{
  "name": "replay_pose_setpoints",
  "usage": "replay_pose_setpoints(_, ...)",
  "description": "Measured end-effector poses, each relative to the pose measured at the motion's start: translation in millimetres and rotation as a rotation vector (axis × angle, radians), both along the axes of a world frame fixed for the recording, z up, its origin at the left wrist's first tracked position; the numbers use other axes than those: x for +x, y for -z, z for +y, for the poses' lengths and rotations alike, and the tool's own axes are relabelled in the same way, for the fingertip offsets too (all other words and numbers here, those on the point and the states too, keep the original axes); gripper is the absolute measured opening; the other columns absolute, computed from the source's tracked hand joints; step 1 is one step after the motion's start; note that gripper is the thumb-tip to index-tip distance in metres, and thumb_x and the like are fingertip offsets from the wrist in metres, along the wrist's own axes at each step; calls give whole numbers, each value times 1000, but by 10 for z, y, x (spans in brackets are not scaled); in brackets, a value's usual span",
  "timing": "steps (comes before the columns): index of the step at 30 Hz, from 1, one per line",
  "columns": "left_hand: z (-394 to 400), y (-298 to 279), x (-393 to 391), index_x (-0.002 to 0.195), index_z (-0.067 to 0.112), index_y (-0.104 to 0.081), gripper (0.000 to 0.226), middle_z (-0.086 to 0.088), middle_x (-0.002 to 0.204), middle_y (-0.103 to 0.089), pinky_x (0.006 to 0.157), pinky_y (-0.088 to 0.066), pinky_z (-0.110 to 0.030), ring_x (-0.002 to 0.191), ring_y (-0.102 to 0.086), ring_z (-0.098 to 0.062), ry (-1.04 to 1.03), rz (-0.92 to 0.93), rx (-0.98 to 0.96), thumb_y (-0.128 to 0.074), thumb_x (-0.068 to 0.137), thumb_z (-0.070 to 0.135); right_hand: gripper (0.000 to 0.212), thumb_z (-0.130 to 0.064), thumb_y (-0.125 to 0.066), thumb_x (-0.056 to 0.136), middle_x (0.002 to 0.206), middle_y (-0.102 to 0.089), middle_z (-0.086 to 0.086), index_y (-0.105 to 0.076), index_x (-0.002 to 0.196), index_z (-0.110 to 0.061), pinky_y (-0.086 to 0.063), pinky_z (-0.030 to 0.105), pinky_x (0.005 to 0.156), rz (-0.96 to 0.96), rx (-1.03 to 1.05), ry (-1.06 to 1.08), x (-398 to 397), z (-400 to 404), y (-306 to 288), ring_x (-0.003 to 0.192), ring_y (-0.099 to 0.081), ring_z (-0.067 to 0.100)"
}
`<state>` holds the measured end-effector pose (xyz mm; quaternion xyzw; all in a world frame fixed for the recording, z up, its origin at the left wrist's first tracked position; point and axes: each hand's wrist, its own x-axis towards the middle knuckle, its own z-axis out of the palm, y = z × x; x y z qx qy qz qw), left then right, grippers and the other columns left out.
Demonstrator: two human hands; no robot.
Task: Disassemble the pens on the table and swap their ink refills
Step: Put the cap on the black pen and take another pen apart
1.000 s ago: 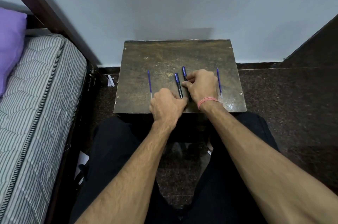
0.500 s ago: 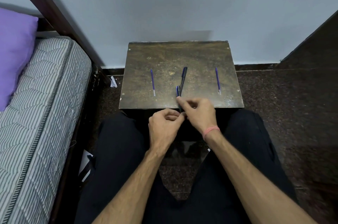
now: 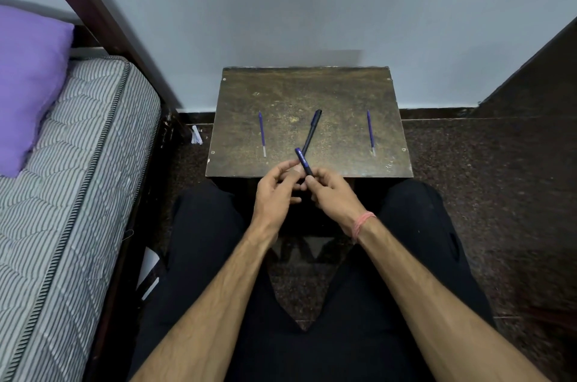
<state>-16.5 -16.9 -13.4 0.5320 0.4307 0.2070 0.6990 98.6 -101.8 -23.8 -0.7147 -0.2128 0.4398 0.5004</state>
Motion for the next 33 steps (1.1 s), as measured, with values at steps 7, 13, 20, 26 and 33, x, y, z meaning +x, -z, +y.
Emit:
replay_pose_setpoints(7, 70, 99, 20, 155, 24, -65, 41, 5, 149, -70, 80, -63, -26, 102, -76, -7, 46, 91, 190, -53, 117, 15, 24, -36, -50, 113, 93, -76, -6, -70, 101, -34, -49, 28, 87, -190, -80, 52, 38, -23, 10, 100, -72, 15)
replay_pose_setpoints(13, 96, 101, 124, 169, 23, -48, 60, 13, 166, -57, 77, -62, -26, 98, -79, -7, 95, 79, 160, -43, 111, 5, 32, -38, -49, 112, 80, -72, -15, -72, 91, -30, -44, 30, 77, -178, -62, 79, 111, -52, 62, 76, -60, 3)
replay_pose_setpoints(20, 65, 61, 172, 166, 16, -51, 59, 4, 166, -60, 74, -61, -25, 98, -77, -13, 131, 69, 157, -36, 112, -1, 32, -39, -47, 113, 79, -69, -14, -74, 111, -56, -40, 24, 62, -26, 14, 89, 146, -25, 24, 53, -49, -5)
replay_pose_setpoints(26, 36, -2, 175, 166, 14, -52, 58, 3, 165, -61, 80, -62, -29, 109, -77, -28, 172, 74, 153, -34, 113, -2, 30, -40, -47, 113, 78, -66, -13, -72, 121, -55, -38, 21, 60, 7, 20, 102, 152, -38, 40, 52, -50, -5)
replay_pose_setpoints(33, 42, -17, 181, 164, 16, -53, 55, 4, 164, -62, 83, -62, -31, 112, -78, -28, 186, 82, 157, -35, 114, 0, 29, -37, -48, 114, 80, -68, -10, -71, 126, -50, -40, 24, 68, -50, 2, 138, 151, -52, 51, 60, -54, -3)
